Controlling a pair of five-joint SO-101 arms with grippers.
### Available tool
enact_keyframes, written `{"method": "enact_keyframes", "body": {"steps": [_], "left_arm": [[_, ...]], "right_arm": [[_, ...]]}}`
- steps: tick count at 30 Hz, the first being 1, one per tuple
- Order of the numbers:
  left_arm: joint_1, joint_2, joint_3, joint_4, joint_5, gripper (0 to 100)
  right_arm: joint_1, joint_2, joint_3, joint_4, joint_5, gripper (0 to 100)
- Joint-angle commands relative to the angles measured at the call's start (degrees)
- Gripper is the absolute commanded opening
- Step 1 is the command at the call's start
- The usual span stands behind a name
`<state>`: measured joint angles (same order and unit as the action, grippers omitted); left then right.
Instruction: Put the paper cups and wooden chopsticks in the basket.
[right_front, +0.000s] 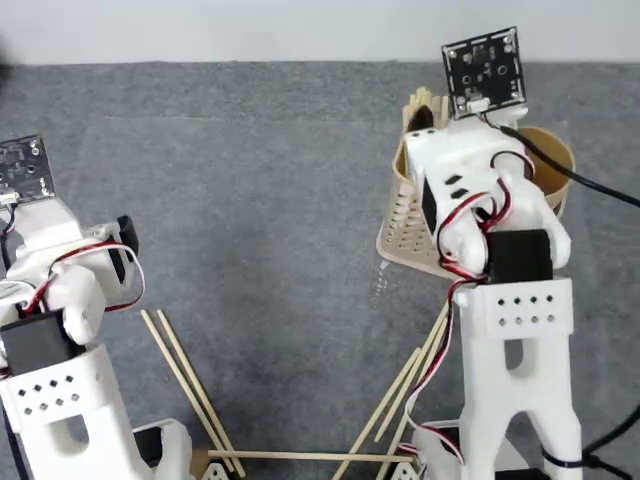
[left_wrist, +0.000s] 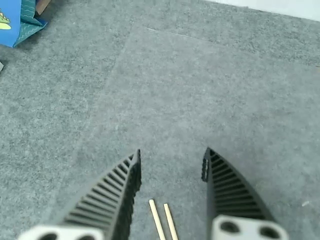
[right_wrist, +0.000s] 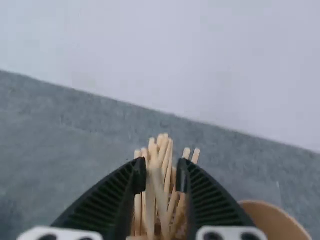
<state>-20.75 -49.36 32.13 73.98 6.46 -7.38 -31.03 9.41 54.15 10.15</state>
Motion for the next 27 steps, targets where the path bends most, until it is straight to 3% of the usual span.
{"method": "enact_keyframes", "body": {"steps": [1,5,12,19,27], "left_arm": [[-0.26,-1.23,-0.66,-1.14,-0.53,20],[-0.26,-1.23,-0.40,-0.88,-0.53,20],[-0.26,-1.23,-0.40,-0.79,-0.53,20],[-0.26,-1.23,-0.40,-0.79,-0.53,20],[-0.26,-1.23,1.01,-1.23,-0.53,20]], "right_arm": [[0.57,-0.40,-11.78,10.68,-0.70,11.3],[-0.40,-0.22,-19.16,26.51,-0.79,10.7],[-1.27,-0.22,-19.08,47.78,-0.88,10.8],[-1.36,-1.54,-1.41,48.40,-0.35,10.8],[-6.29,-1.80,19.87,44.53,-0.35,11.2]]}}
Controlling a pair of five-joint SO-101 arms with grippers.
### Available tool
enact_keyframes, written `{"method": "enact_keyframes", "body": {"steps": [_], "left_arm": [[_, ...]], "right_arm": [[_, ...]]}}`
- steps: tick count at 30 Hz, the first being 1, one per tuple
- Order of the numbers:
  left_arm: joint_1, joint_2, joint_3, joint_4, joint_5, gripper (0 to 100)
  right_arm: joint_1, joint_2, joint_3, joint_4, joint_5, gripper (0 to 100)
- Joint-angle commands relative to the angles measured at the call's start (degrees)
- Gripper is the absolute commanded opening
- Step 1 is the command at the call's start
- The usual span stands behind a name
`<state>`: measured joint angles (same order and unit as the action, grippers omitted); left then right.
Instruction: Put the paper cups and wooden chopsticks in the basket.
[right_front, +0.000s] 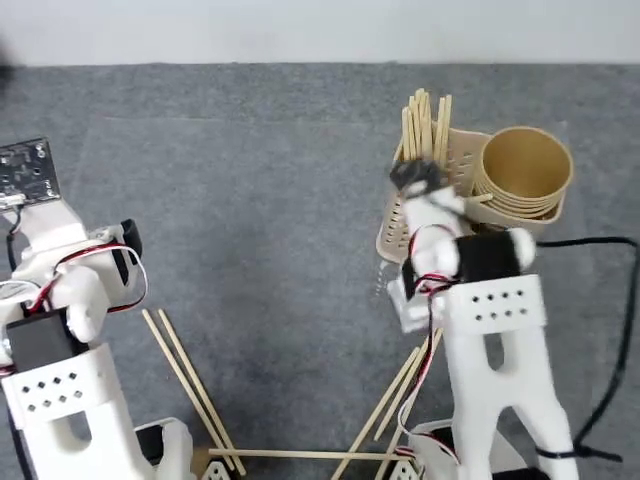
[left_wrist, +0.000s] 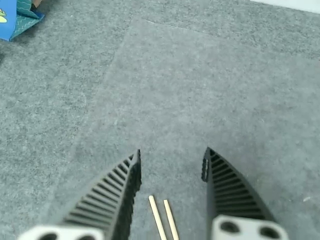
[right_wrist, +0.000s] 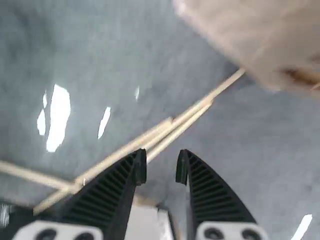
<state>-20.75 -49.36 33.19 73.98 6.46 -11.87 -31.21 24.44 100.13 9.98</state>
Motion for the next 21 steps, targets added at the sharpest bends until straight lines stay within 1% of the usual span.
{"method": "enact_keyframes", "body": {"steps": [1,5,7,12,16,21], "left_arm": [[-0.26,-1.23,-0.04,-1.23,-0.53,20],[-0.26,-1.23,0.13,-1.23,-0.53,20],[-0.26,-1.23,0.13,-1.23,-0.53,20],[-0.26,-1.23,0.13,-1.23,-0.44,20],[-0.26,-1.23,0.13,-1.23,-0.44,20],[-0.26,-1.23,0.13,-1.05,-0.44,20]], "right_arm": [[-2.07,-1.71,7.56,-3.47,-0.18,12.3],[-3.03,-1.36,17.85,-10.77,-0.26,21.7],[-3.65,-1.36,22.15,-13.14,-0.18,24.3],[-5.58,-1.36,28.92,-20.26,-0.18,23.0],[-5.76,-1.27,33.14,-27.30,-0.18,23.1],[-5.76,-1.19,34.20,-29.32,-0.35,23.1]]}}
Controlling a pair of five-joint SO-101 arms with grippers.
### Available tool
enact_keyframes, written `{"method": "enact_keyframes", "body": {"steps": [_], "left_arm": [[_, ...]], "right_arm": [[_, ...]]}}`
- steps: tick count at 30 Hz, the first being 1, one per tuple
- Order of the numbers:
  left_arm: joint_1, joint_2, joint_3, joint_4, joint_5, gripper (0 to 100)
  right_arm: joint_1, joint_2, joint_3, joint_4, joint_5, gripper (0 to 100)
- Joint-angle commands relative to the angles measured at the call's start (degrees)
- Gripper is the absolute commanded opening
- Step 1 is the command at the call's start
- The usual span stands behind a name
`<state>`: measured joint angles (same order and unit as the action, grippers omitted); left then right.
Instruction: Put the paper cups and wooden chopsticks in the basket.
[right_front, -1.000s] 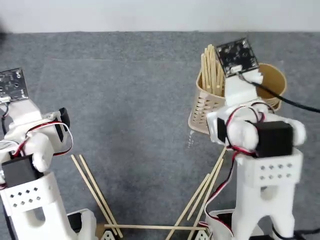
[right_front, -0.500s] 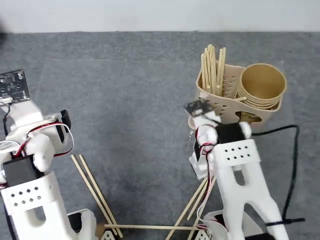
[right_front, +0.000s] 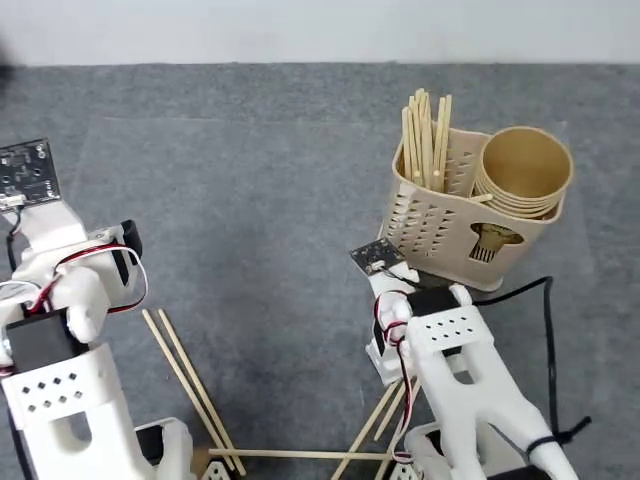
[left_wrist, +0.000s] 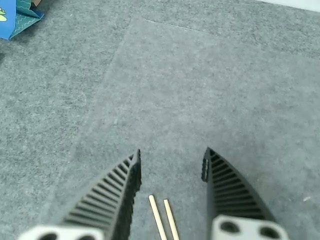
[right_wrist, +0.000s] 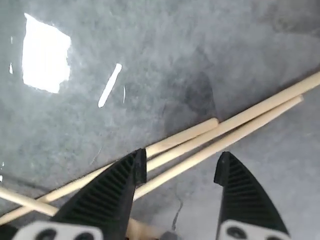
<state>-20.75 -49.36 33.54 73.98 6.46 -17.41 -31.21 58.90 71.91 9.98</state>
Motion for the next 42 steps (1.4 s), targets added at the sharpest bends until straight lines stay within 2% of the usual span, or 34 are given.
{"method": "enact_keyframes", "body": {"steps": [1,6,14,19,22,25,30,36,42], "left_arm": [[-0.26,-1.23,-0.22,-1.05,-0.44,20],[-0.26,-1.23,-0.22,-0.97,-0.44,20],[-0.26,-1.23,-0.22,-0.88,-0.44,20],[-0.26,-1.23,-0.22,-0.88,-0.53,20],[-0.26,-1.23,-0.22,-0.88,-0.53,20],[-0.26,-1.23,-0.22,-0.88,-0.53,20],[-0.26,-1.23,-0.22,-0.88,-0.44,20],[-0.26,-1.23,-0.22,-0.88,-0.44,20],[-0.26,-1.23,-0.22,-0.88,-0.44,20]], "right_arm": [[-0.22,-1.19,-0.26,-1.10,-0.53,23.1],[-0.22,1.01,-0.26,-3.91,-0.70,23.1],[0.13,17.36,-1.05,-12.26,-2.64,23.1],[0.22,21.32,-1.58,-15.16,-2.64,22.6],[-0.13,21.23,-2.37,-15.69,-2.64,14.7],[-0.22,21.49,-4.13,-15.69,-2.64,7.7],[-0.92,21.32,-7.03,-15.25,-2.73,6.9],[-7.69,21.32,-11.96,-10.95,-7.12,6.8],[-13.93,21.32,-23.74,-2.59,-10.73,6.8]]}}
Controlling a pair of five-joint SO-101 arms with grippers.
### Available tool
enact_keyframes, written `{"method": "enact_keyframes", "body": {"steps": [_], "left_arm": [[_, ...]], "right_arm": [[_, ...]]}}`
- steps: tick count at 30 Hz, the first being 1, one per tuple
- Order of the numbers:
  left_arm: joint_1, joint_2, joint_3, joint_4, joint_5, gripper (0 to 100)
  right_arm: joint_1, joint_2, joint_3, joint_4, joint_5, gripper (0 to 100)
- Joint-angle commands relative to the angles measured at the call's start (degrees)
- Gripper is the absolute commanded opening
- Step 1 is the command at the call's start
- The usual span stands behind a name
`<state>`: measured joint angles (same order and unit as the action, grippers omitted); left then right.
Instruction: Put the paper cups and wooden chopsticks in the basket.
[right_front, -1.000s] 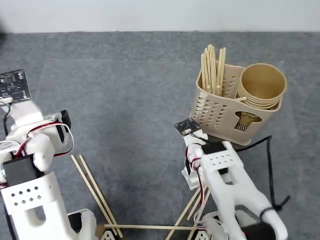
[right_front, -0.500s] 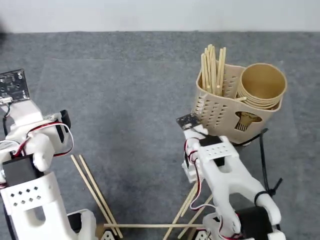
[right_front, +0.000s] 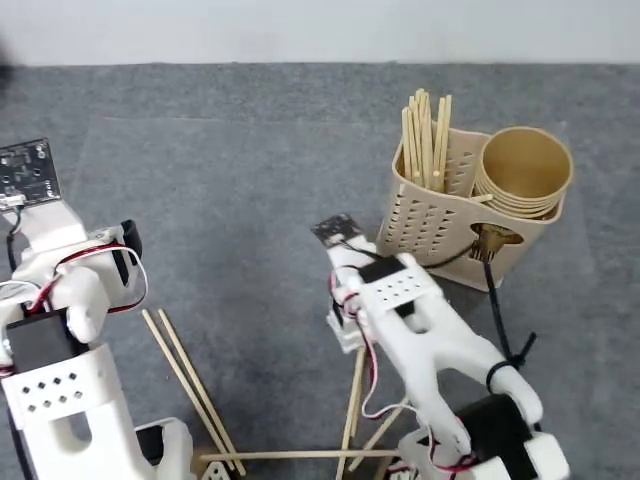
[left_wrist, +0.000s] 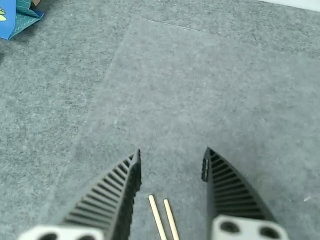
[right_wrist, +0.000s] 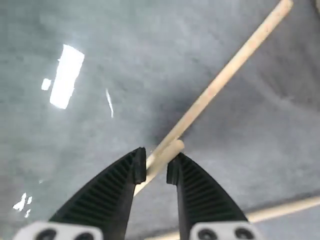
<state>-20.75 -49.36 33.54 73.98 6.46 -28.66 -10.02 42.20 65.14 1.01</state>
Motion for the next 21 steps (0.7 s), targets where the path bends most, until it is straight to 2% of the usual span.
{"method": "enact_keyframes", "body": {"steps": [1,6,10,21], "left_arm": [[-0.26,-1.23,-0.22,-0.88,-0.44,20],[-0.26,-1.23,-0.22,-0.88,-0.44,20],[-0.26,-1.23,-0.22,-0.97,-0.44,20],[-0.26,-1.23,-0.13,-0.88,-0.44,20]], "right_arm": [[-3.21,0.13,-9.23,5.67,-2.02,6.7],[-3.91,0.13,-21.19,11.91,-2.29,6.6],[-3.91,0.48,-31.65,15.34,-2.20,0.4],[-4.18,0.57,-52.04,22.64,-0.18,0.8]]}}
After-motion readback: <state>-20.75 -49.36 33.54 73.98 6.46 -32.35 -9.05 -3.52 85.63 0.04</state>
